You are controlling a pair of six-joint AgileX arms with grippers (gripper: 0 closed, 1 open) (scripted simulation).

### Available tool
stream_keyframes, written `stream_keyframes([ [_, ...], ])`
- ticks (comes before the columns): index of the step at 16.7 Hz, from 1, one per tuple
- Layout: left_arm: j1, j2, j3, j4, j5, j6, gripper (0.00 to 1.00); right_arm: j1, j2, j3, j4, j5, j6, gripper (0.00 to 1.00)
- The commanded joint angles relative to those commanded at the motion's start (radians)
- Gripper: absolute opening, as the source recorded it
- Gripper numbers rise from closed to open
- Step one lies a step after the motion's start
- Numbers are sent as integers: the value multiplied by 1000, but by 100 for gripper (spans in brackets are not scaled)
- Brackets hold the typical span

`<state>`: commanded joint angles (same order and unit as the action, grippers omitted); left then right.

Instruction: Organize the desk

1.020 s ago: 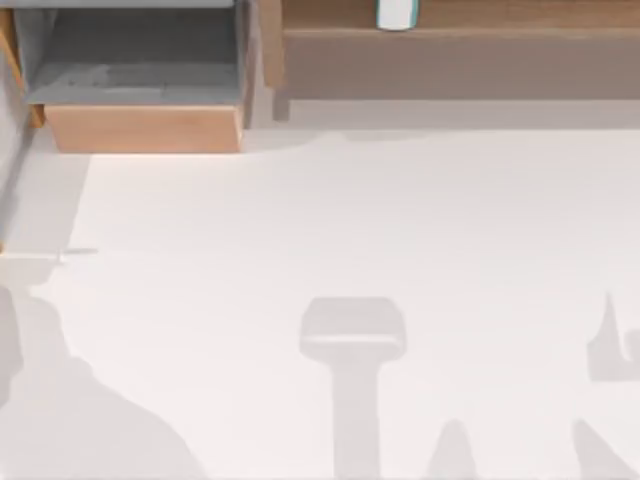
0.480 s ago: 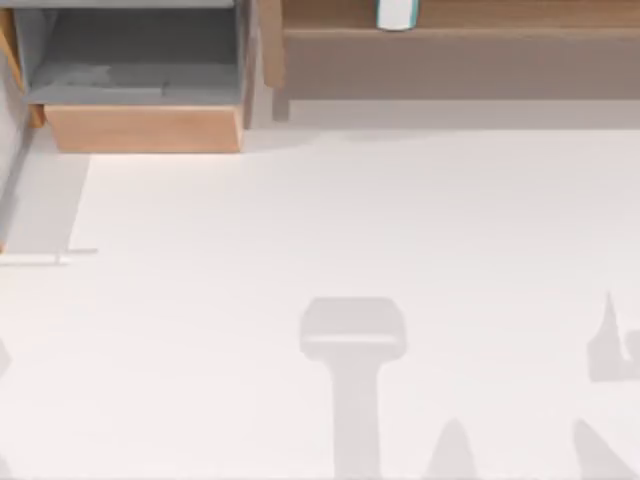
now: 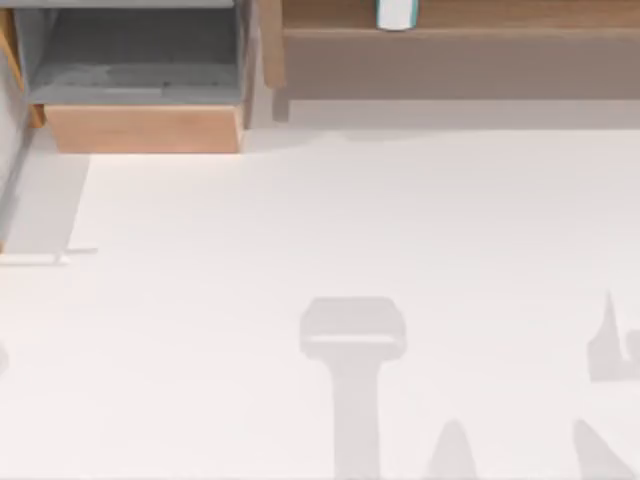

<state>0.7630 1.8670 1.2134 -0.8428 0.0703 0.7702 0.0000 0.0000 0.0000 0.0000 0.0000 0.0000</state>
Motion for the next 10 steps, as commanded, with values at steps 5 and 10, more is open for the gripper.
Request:
stream_keyframes([
  [5,-17,-4,-6,19,16,16,0,0,0,0,0,0,0,100],
  [10,-52,-22,-4,63,46,50,0,0,0,0,0,0,0,100],
])
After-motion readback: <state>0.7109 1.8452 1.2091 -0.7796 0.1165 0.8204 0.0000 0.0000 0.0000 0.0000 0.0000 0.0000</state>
